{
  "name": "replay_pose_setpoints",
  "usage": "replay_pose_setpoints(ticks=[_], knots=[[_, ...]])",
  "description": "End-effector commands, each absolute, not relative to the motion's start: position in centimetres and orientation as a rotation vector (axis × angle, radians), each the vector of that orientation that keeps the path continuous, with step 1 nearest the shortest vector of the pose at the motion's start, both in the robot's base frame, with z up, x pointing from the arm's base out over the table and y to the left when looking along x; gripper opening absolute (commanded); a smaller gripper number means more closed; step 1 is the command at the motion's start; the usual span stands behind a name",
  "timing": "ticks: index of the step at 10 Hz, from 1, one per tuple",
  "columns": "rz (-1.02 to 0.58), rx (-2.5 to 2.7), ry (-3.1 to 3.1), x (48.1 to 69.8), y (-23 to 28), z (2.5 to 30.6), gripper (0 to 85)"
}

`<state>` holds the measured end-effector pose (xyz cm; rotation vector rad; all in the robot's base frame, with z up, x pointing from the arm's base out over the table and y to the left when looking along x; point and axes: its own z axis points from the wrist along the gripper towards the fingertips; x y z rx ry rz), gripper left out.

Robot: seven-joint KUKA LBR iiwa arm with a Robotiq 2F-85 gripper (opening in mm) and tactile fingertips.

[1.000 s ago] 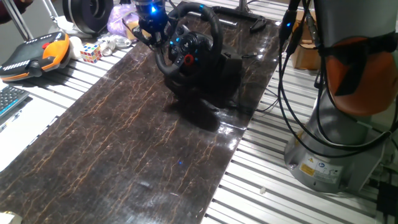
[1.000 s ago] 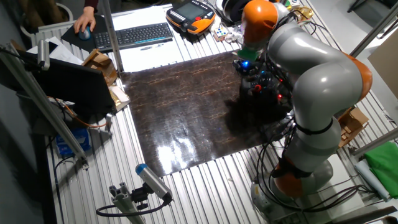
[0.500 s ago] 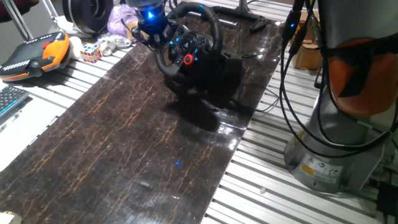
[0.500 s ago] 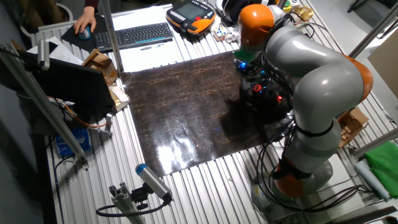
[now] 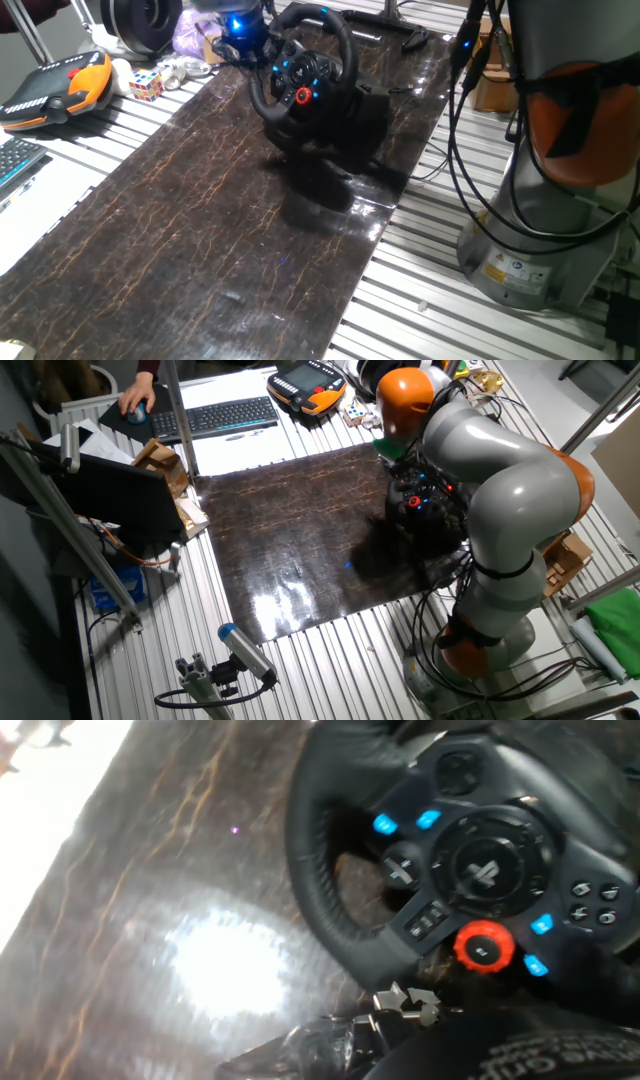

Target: Rotate the steering wheel 90 degrees clockwise

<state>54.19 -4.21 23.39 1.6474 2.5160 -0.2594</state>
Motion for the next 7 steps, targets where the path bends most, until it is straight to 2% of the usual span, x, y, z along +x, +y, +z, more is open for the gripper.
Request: replay_pose_setpoints(ticks=[1, 7], knots=[[-0.321, 2.468, 1.809, 54.18, -4.38, 23.40, 0.7], [-0.331, 2.500, 1.743, 54.30, -4.11, 23.36, 0.7]])
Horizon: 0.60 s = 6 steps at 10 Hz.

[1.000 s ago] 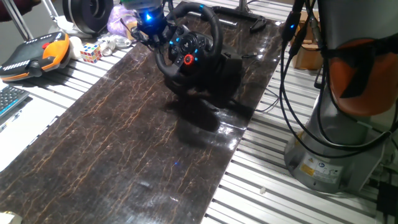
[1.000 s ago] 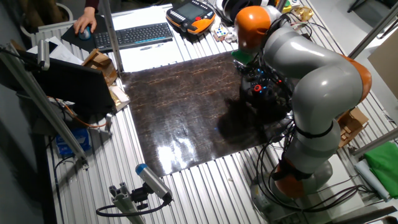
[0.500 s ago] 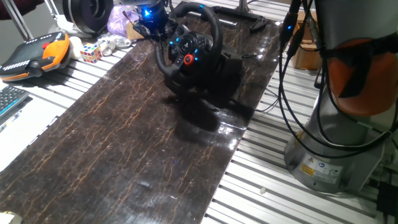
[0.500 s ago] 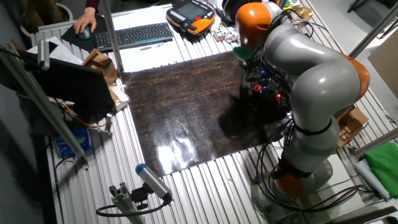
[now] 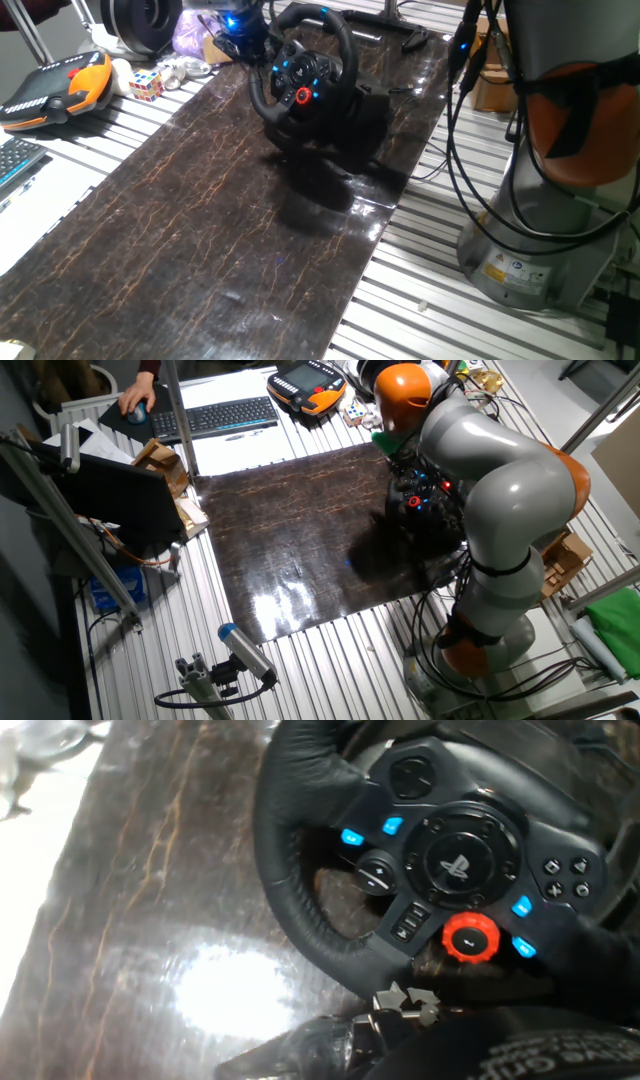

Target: Rotate the steering wheel 90 degrees clockwise

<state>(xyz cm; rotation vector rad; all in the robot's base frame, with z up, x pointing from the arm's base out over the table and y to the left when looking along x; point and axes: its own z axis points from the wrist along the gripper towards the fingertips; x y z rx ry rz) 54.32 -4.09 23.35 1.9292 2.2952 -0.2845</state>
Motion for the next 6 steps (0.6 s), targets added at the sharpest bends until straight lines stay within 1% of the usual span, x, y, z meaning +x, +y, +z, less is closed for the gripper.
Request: replay_pose_setpoints(ticks=[1, 6], knots=[[-0.328, 2.500, 1.741, 54.46, -3.99, 23.26, 0.7], [-0.338, 2.496, 1.737, 54.80, -3.99, 23.17, 0.7]])
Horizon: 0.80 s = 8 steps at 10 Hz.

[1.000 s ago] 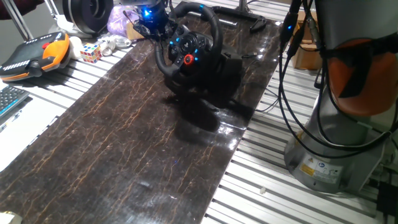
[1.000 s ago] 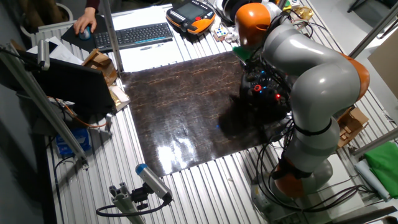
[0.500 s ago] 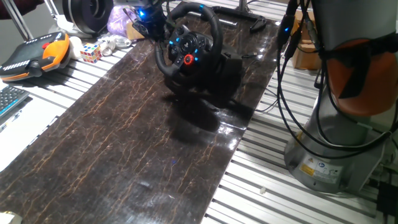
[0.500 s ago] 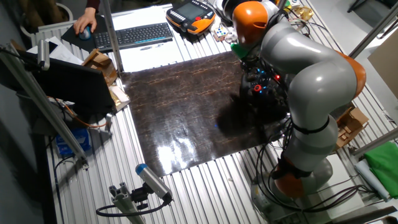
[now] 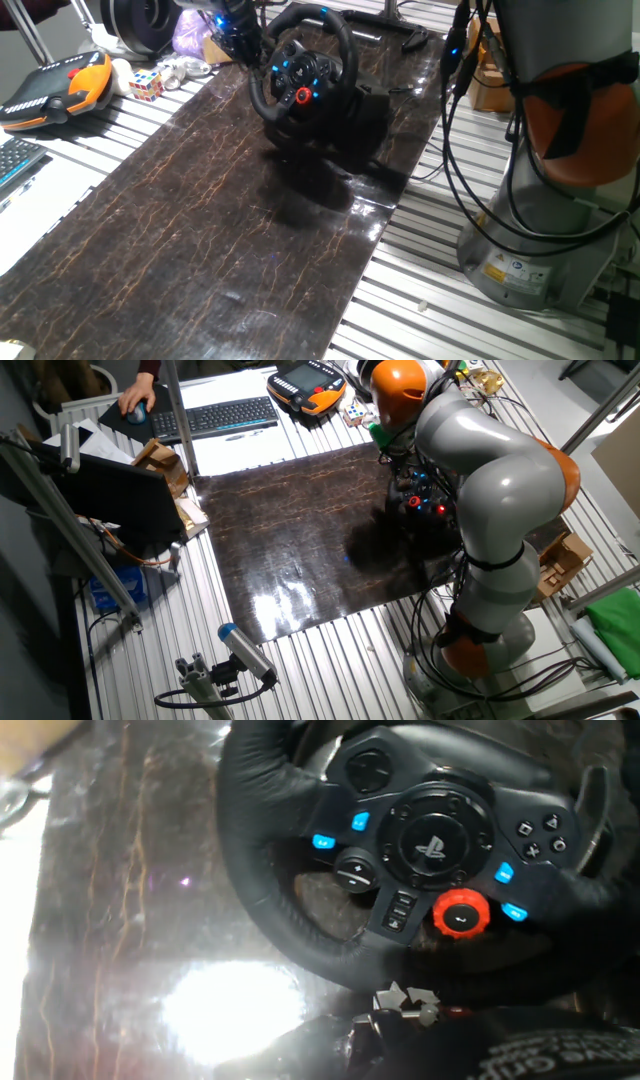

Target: Rotate the steering wheel 90 degrees clockwise

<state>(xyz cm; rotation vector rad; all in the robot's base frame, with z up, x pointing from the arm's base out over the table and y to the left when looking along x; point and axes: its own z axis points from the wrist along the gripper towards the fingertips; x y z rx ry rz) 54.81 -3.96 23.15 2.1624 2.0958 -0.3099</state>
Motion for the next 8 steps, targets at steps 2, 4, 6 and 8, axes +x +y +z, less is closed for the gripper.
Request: replay_pose_setpoints(ticks=[2, 4, 6, 8], knots=[[-0.342, 2.500, 1.739, 54.91, -3.92, 23.07, 0.7], [-0.345, 2.481, 1.768, 55.14, -3.86, 22.88, 0.7], [-0.349, 2.450, 1.809, 55.34, -3.79, 22.71, 0.7], [-0.350, 2.379, 1.909, 55.29, -3.83, 22.76, 0.7]])
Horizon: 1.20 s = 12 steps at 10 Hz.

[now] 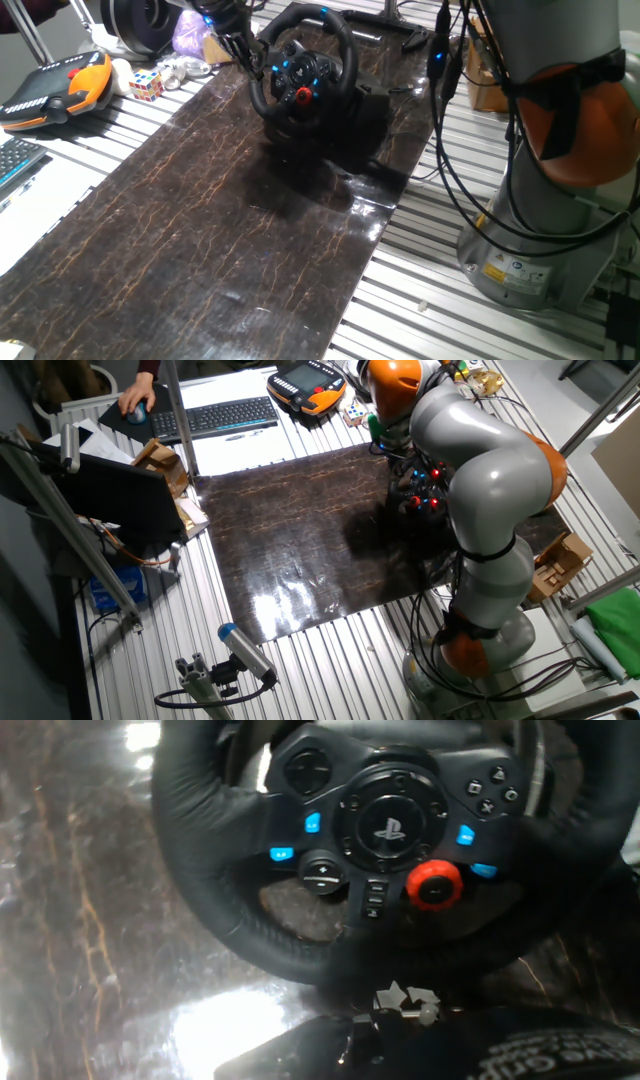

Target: Rotate the steering wheel 90 degrees clockwise

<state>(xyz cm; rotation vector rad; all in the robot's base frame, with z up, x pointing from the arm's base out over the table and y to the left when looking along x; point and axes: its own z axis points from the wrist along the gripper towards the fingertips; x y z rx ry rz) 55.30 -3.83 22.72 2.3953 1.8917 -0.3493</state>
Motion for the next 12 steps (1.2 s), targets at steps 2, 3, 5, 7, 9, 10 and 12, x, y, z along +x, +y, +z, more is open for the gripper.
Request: replay_pose_setpoints(ticks=[2, 3, 5, 7, 9, 10, 12], knots=[[-0.340, 2.326, 1.970, 55.40, -3.81, 22.64, 0.7], [-0.335, 2.319, 1.980, 55.44, -3.80, 22.60, 0.7], [-0.335, 2.309, 1.990, 55.54, -3.81, 22.51, 0.7], [-0.336, 2.323, 1.981, 55.53, -3.76, 22.49, 0.7], [-0.339, 2.319, 1.986, 55.56, -3.77, 22.44, 0.7], [-0.341, 2.302, 2.008, 55.55, -3.82, 22.41, 0.7], [-0.341, 2.182, 2.106, 55.52, -3.83, 22.44, 0.7]])
